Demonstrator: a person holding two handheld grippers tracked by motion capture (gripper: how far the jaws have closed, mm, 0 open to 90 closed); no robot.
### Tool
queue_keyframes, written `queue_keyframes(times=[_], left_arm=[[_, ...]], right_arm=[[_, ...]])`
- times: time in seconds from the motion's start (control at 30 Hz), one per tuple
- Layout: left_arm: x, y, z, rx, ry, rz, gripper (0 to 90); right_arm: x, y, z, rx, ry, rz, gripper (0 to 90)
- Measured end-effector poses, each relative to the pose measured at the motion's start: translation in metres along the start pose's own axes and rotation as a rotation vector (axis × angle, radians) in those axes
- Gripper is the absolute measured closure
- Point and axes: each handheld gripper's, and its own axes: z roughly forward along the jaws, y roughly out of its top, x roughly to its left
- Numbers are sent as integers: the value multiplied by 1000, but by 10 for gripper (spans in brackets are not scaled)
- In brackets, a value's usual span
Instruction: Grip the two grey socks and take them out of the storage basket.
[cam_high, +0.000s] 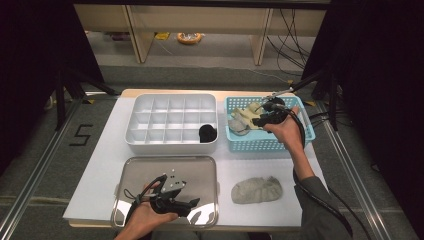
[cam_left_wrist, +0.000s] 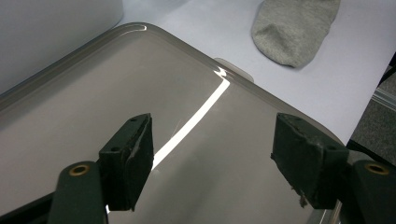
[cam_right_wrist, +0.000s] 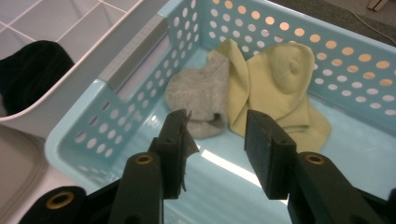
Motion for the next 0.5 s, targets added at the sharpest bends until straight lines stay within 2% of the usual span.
queue_keyframes(times=[0.07, 0.1, 0.2, 0.3, 0.43, 0.5], left_arm=[[2, 1, -2, 12, -2, 24, 286], [1, 1, -1, 0, 3, 9, 285], [2, 1, -1, -1, 0, 7, 285], [1, 1, -2, -12, -2, -13, 286], [3, 1, -3, -7, 1, 10, 285], [2, 1, -3, -9, -6, 7, 285]], right_arm=[[-2, 5, 6, 17, -9, -13, 621], [-3, 7, 9, 28, -10, -12, 626], [-6, 14, 21, 55, -19, -15, 638], [-6, 20, 33, 90, -18, -26, 654], [-4, 28, 51, 136, -24, -49, 676], [-4, 32, 59, 153, -21, -54, 687]])
